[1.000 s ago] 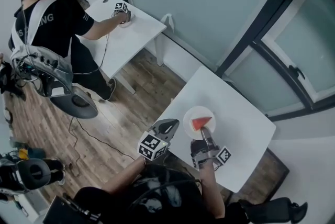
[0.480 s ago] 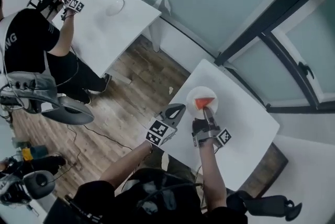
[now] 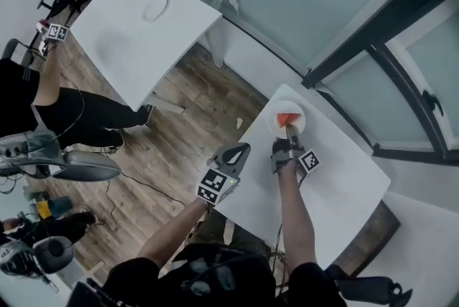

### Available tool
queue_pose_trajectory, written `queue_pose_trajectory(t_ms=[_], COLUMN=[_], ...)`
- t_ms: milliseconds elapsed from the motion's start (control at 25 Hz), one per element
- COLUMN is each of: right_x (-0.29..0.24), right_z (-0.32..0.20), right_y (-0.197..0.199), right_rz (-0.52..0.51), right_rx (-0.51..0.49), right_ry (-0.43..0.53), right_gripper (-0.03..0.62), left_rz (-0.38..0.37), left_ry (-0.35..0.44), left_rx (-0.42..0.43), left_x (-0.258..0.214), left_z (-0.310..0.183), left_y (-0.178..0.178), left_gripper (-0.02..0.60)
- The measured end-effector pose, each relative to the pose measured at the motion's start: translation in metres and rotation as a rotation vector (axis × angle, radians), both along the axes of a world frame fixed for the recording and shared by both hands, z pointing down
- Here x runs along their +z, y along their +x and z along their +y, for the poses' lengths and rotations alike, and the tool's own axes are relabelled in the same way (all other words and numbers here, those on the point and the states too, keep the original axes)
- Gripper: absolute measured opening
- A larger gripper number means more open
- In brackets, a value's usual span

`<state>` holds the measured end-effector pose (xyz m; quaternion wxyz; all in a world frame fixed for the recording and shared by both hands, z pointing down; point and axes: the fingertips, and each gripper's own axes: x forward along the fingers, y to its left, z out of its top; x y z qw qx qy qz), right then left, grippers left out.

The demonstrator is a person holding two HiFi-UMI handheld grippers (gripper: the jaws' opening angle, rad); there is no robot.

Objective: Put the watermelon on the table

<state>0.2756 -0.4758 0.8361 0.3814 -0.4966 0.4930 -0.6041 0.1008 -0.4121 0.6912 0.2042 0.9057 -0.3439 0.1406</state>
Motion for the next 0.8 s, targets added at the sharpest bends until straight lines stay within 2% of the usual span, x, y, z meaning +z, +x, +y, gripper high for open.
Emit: queue_pose_trajectory(t_ms=[240, 440, 640, 760, 800], right_x=[0.041, 0.037, 0.050, 0.054, 0.053], right_z=[-0.043, -0.060, -0.053, -0.044, -0.042], right_y=[0.020, 0.014, 0.015, 0.018, 0.020], right_rz=[-0.064, -0.068, 0.000, 0.098, 0.133], right_rx=[0.091, 0.062, 0.063, 0.018, -0.003], right_ry=[-0.038, -0.115, -0.285, -0.389, -0.412], right_gripper=[0.035, 0.035, 0.049, 0.079, 0.108], left_rz=[-0.001, 0.003, 0.025, 0.041, 0.048], left_ry=[-0.072, -0.096, -0.093, -0.092, -0.097], left_rx=[-0.066, -0.087, -0.069, -0.043, -0.035], left_x=[0.017, 0.021, 0.011, 0.003, 0.001], left_z=[0.020, 0.025, 0.027, 0.033, 0.034], left_y=[-0.026, -0.032, -0.024, -0.015, -0.012], left_gripper=[0.005, 0.005, 0.005, 0.005, 0.005])
